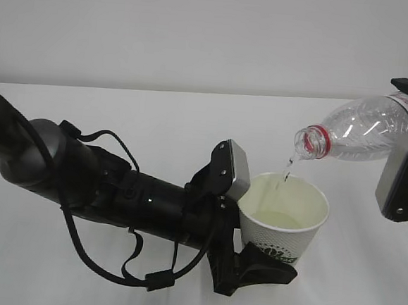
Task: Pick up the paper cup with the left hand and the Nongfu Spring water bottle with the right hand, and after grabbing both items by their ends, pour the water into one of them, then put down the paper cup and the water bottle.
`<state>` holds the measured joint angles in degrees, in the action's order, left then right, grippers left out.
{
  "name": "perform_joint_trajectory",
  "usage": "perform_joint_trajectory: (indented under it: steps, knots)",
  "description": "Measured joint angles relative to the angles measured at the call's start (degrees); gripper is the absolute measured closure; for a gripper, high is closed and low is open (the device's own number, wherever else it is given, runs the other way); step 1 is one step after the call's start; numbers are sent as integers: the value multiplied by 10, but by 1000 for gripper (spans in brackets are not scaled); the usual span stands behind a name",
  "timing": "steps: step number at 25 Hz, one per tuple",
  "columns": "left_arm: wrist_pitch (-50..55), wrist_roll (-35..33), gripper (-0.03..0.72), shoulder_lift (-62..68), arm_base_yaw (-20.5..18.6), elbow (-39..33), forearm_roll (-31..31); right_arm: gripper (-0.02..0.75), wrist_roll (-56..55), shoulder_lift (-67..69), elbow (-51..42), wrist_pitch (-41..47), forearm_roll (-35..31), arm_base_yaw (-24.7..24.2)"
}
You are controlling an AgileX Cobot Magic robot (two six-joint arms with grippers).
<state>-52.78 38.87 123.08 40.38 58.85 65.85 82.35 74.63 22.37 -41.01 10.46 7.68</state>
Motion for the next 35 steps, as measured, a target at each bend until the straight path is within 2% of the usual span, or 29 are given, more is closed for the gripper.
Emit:
perform_joint_trajectory:
  steps: [35]
  knots:
    - [1,0,139,0,0,0,0,254,12,-1,0,-2,-3,0]
